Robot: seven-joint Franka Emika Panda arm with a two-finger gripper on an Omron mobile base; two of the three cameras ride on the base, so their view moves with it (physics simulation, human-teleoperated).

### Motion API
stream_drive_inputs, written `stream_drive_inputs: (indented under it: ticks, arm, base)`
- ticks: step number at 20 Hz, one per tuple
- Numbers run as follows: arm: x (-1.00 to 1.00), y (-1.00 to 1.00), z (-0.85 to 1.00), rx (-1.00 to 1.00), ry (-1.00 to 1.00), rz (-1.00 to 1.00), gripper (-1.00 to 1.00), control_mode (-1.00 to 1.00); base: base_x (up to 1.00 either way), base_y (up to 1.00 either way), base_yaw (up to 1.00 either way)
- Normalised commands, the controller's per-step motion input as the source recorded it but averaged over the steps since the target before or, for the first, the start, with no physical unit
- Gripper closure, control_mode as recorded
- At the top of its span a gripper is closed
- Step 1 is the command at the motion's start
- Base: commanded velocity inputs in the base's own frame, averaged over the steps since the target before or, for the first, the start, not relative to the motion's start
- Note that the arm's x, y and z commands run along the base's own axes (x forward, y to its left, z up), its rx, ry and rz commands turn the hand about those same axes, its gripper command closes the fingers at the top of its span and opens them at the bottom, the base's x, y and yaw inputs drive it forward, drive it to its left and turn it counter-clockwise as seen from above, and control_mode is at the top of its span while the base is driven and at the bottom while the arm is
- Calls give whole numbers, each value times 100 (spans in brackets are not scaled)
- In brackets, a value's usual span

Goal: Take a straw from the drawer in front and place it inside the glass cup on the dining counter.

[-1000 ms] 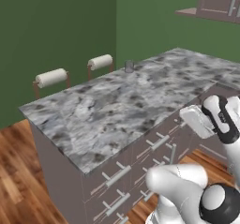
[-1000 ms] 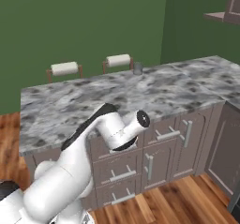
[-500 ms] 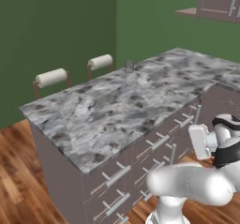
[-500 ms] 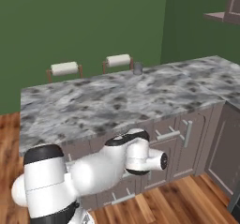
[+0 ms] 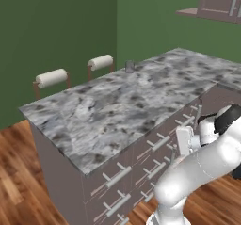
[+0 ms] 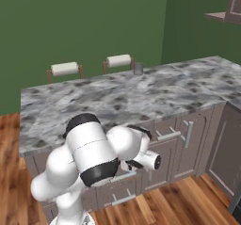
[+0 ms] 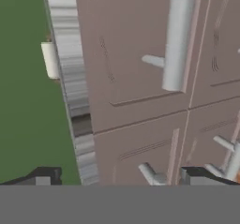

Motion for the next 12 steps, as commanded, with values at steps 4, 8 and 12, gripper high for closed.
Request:
stream_drive_inputs:
  ticks: [4,8,12]
  arm:
    - [35,-5,-58,16,0,1,-100,-100]
    - [51,0,-32,10,0,0,-100,-100]
    - [50,0,-42,8,0,0,-100,-100]
  base:
    - [0,0,0]
    - [0,0,0]
    - [0,0,0]
